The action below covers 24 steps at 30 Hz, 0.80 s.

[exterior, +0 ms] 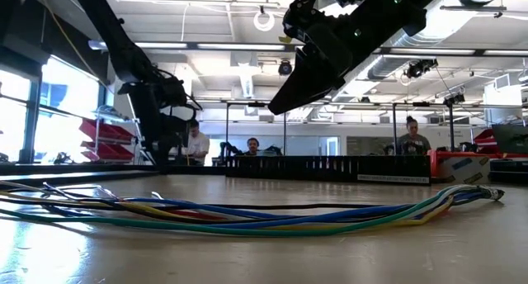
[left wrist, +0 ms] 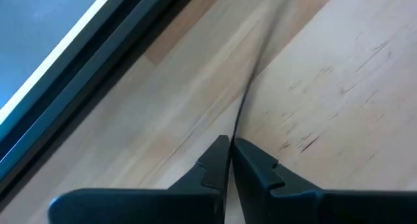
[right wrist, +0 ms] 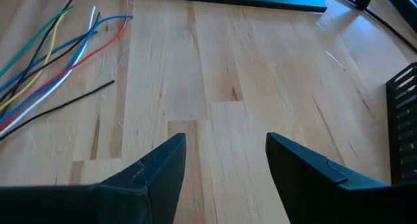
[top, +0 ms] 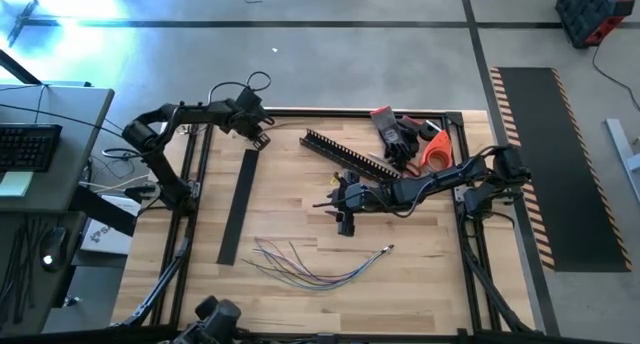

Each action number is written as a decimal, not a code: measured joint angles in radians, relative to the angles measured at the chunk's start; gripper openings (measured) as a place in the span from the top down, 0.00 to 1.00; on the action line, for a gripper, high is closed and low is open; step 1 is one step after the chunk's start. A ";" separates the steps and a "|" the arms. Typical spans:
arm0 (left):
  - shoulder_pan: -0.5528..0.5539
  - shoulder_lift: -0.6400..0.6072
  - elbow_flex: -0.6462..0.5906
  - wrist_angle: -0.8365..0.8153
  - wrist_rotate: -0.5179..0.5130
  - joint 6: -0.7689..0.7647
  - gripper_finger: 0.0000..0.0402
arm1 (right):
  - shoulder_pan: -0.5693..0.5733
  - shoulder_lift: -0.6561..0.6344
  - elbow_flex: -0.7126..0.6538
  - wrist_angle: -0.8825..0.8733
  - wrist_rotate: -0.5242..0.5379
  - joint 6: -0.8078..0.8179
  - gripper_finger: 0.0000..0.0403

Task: Ziptie cables
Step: Wrap the black zip tie on the cables

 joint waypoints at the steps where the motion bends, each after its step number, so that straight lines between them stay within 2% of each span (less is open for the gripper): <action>1: -0.005 0.000 0.000 -0.002 -0.005 0.000 0.99 | 0.000 0.000 0.000 0.000 0.000 0.000 0.50; 6: -0.047 -0.068 -0.008 -0.057 -0.042 -0.018 1.00 | 0.003 0.000 0.000 -0.001 0.000 0.006 0.50; 11: -0.107 -0.271 -0.004 -0.118 -0.046 -0.062 1.00 | 0.027 0.000 0.000 0.011 0.030 0.012 0.50; 16: -0.208 -0.480 -0.006 -0.196 -0.039 -0.124 1.00 | 0.088 -0.001 0.000 0.037 0.140 0.002 0.50; 24: -0.433 -0.716 -0.005 -0.238 0.063 -0.281 1.00 | 0.187 -0.001 0.000 0.038 0.345 -0.046 0.50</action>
